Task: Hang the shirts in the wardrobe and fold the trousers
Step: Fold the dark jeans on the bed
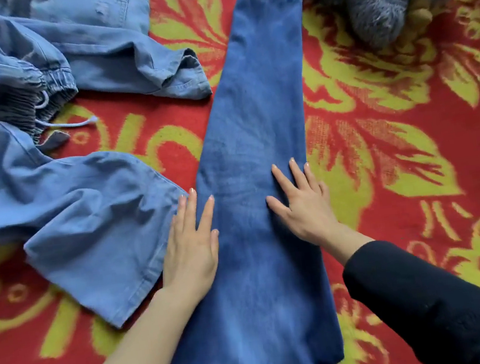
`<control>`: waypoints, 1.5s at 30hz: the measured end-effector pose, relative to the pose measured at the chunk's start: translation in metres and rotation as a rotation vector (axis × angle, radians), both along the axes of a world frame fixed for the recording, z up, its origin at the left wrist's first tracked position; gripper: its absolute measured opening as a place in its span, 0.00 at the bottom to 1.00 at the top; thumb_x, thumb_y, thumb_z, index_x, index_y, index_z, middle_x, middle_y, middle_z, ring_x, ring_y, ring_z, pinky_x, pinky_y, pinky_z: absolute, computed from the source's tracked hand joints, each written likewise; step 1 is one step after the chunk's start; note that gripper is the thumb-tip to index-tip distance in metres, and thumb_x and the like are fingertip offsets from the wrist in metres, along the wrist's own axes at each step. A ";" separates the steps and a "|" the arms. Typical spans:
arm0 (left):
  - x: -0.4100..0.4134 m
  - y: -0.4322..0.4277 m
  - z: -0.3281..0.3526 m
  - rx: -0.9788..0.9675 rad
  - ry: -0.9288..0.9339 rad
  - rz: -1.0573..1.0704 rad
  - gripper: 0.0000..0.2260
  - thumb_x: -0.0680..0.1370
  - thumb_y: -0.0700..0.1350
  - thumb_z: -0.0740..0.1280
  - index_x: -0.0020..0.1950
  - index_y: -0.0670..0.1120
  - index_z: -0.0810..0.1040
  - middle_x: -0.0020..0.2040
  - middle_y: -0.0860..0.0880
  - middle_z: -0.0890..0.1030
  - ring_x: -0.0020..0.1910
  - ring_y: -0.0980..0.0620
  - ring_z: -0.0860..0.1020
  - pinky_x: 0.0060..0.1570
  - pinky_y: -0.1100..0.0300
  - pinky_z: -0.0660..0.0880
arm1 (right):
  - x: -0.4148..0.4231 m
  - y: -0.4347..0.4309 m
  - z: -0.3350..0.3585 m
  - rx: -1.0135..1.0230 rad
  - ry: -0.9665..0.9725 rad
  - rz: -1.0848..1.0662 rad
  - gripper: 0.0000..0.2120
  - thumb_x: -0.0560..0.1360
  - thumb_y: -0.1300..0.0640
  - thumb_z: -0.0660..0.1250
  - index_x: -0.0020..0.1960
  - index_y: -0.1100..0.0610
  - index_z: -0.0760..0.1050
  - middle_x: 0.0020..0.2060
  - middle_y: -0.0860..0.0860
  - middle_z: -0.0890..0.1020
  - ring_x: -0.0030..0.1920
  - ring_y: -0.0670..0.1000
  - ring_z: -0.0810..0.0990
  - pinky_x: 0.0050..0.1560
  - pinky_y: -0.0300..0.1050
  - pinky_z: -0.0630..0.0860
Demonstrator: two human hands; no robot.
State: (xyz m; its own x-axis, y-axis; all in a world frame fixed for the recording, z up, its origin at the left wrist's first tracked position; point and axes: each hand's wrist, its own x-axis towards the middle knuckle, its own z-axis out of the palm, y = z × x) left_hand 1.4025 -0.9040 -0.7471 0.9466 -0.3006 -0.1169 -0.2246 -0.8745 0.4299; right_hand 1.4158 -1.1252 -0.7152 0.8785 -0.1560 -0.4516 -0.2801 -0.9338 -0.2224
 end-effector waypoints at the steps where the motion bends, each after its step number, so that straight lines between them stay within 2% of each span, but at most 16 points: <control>1: -0.016 0.006 -0.001 0.027 0.002 -0.012 0.28 0.77 0.42 0.66 0.75 0.45 0.62 0.77 0.40 0.55 0.76 0.44 0.50 0.72 0.49 0.55 | -0.020 0.006 0.001 0.007 0.025 -0.002 0.31 0.79 0.38 0.52 0.78 0.40 0.44 0.78 0.47 0.41 0.77 0.52 0.37 0.75 0.55 0.42; 5: -0.091 0.042 0.000 0.076 0.094 -0.031 0.31 0.75 0.44 0.70 0.76 0.45 0.61 0.77 0.38 0.55 0.75 0.42 0.52 0.73 0.48 0.56 | -0.104 0.035 0.008 0.026 0.114 -0.022 0.33 0.78 0.36 0.54 0.77 0.38 0.42 0.77 0.45 0.37 0.77 0.52 0.34 0.74 0.59 0.42; 11: -0.185 0.086 0.026 0.067 0.370 0.071 0.29 0.80 0.47 0.61 0.77 0.56 0.51 0.77 0.42 0.53 0.73 0.42 0.56 0.70 0.47 0.59 | -0.218 0.081 0.018 0.034 0.073 -0.154 0.39 0.75 0.37 0.61 0.77 0.38 0.40 0.77 0.44 0.38 0.77 0.52 0.37 0.74 0.56 0.47; 14: -0.214 0.100 0.034 -0.068 0.445 0.216 0.33 0.78 0.45 0.64 0.77 0.57 0.49 0.68 0.42 0.64 0.64 0.41 0.64 0.64 0.48 0.63 | -0.262 0.108 0.022 0.153 -0.067 -0.485 0.46 0.72 0.42 0.69 0.78 0.43 0.41 0.78 0.47 0.45 0.77 0.50 0.47 0.72 0.55 0.55; 17: -0.238 0.113 0.036 -0.240 0.522 0.381 0.32 0.79 0.44 0.63 0.78 0.51 0.48 0.70 0.40 0.67 0.67 0.40 0.66 0.66 0.50 0.61 | -0.291 0.135 0.019 0.309 -0.133 -0.987 0.43 0.68 0.46 0.75 0.76 0.55 0.58 0.70 0.56 0.65 0.69 0.55 0.65 0.67 0.52 0.63; 19: -0.250 0.119 0.035 -0.281 0.575 0.447 0.26 0.81 0.45 0.58 0.78 0.47 0.53 0.74 0.43 0.64 0.71 0.43 0.65 0.67 0.52 0.61 | -0.312 0.151 0.012 0.431 -0.017 -1.128 0.29 0.67 0.44 0.76 0.60 0.59 0.74 0.57 0.57 0.77 0.57 0.57 0.75 0.60 0.50 0.71; 21: -0.259 0.125 0.039 -0.250 0.597 0.434 0.22 0.83 0.45 0.55 0.77 0.47 0.57 0.74 0.44 0.65 0.71 0.42 0.66 0.67 0.53 0.61 | -0.334 0.162 0.007 0.578 0.070 -1.145 0.18 0.67 0.45 0.76 0.48 0.55 0.77 0.49 0.54 0.82 0.50 0.53 0.80 0.56 0.51 0.75; 25: -0.266 0.139 0.055 -0.198 0.588 0.291 0.24 0.81 0.42 0.57 0.76 0.53 0.57 0.68 0.43 0.74 0.64 0.38 0.73 0.57 0.52 0.66 | -0.354 0.154 0.020 0.830 0.020 -1.126 0.08 0.70 0.61 0.73 0.49 0.58 0.78 0.44 0.50 0.83 0.45 0.48 0.79 0.43 0.40 0.74; 28: -0.272 0.143 0.070 -0.322 0.609 0.220 0.29 0.77 0.43 0.58 0.75 0.59 0.53 0.56 0.49 0.75 0.53 0.44 0.76 0.51 0.53 0.67 | -0.363 0.142 0.040 0.922 -0.021 -1.015 0.13 0.69 0.60 0.72 0.52 0.61 0.75 0.45 0.51 0.82 0.45 0.49 0.79 0.44 0.41 0.74; 30: -0.280 0.142 0.083 -0.436 0.579 0.149 0.32 0.77 0.41 0.58 0.75 0.62 0.49 0.61 0.55 0.71 0.53 0.53 0.73 0.54 0.56 0.66 | -0.373 0.136 0.052 0.889 -0.050 -0.949 0.16 0.71 0.56 0.74 0.55 0.59 0.73 0.49 0.51 0.82 0.49 0.50 0.80 0.52 0.46 0.76; 32: -0.287 0.141 0.099 -0.491 0.537 0.097 0.34 0.78 0.38 0.60 0.75 0.64 0.50 0.70 0.62 0.66 0.63 0.57 0.71 0.62 0.57 0.66 | -0.384 0.128 0.067 0.860 -0.086 -0.892 0.27 0.72 0.52 0.74 0.66 0.55 0.68 0.58 0.47 0.79 0.58 0.47 0.78 0.62 0.47 0.73; 34: -0.297 0.143 0.114 -0.528 0.542 0.105 0.33 0.76 0.38 0.63 0.74 0.64 0.57 0.61 0.58 0.74 0.54 0.54 0.77 0.55 0.58 0.71 | -0.396 0.123 0.089 0.902 -0.127 -0.829 0.37 0.72 0.51 0.73 0.76 0.49 0.59 0.64 0.41 0.72 0.63 0.43 0.73 0.65 0.40 0.68; 36: -0.313 0.147 0.128 -0.562 0.637 0.127 0.28 0.72 0.42 0.66 0.67 0.66 0.68 0.45 0.55 0.76 0.37 0.56 0.73 0.44 0.64 0.71 | -0.412 0.118 0.109 0.964 -0.127 -0.771 0.35 0.74 0.56 0.72 0.76 0.46 0.59 0.63 0.39 0.73 0.60 0.39 0.75 0.58 0.33 0.70; 39: -0.347 0.150 0.143 -0.560 0.921 0.182 0.21 0.74 0.35 0.64 0.61 0.57 0.77 0.49 0.53 0.82 0.40 0.58 0.78 0.48 0.63 0.77 | -0.446 0.112 0.126 1.042 0.018 -0.817 0.32 0.72 0.58 0.72 0.70 0.41 0.65 0.55 0.40 0.80 0.48 0.36 0.79 0.44 0.34 0.75; 43: -0.382 0.151 0.159 -0.411 1.334 0.275 0.17 0.76 0.33 0.63 0.61 0.48 0.79 0.49 0.50 0.84 0.41 0.54 0.81 0.34 0.63 0.77 | -0.481 0.109 0.131 1.043 0.335 -0.879 0.21 0.70 0.58 0.70 0.60 0.42 0.76 0.56 0.48 0.83 0.53 0.51 0.82 0.60 0.53 0.76; 45: -0.386 0.149 0.165 -0.390 1.414 0.279 0.14 0.77 0.35 0.63 0.58 0.47 0.80 0.47 0.48 0.84 0.36 0.56 0.79 0.28 0.65 0.74 | -0.486 0.104 0.134 1.055 0.413 -0.906 0.23 0.70 0.56 0.71 0.63 0.44 0.73 0.57 0.50 0.82 0.54 0.53 0.83 0.59 0.52 0.78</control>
State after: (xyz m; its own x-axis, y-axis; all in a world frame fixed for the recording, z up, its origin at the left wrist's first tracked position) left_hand 1.0164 -0.7550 -0.5817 0.1529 -0.3607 -0.9201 0.7174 -0.5999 0.3543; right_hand 0.9294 -1.0208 -0.5813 0.4422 -0.0172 -0.8967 -0.8870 0.1396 -0.4401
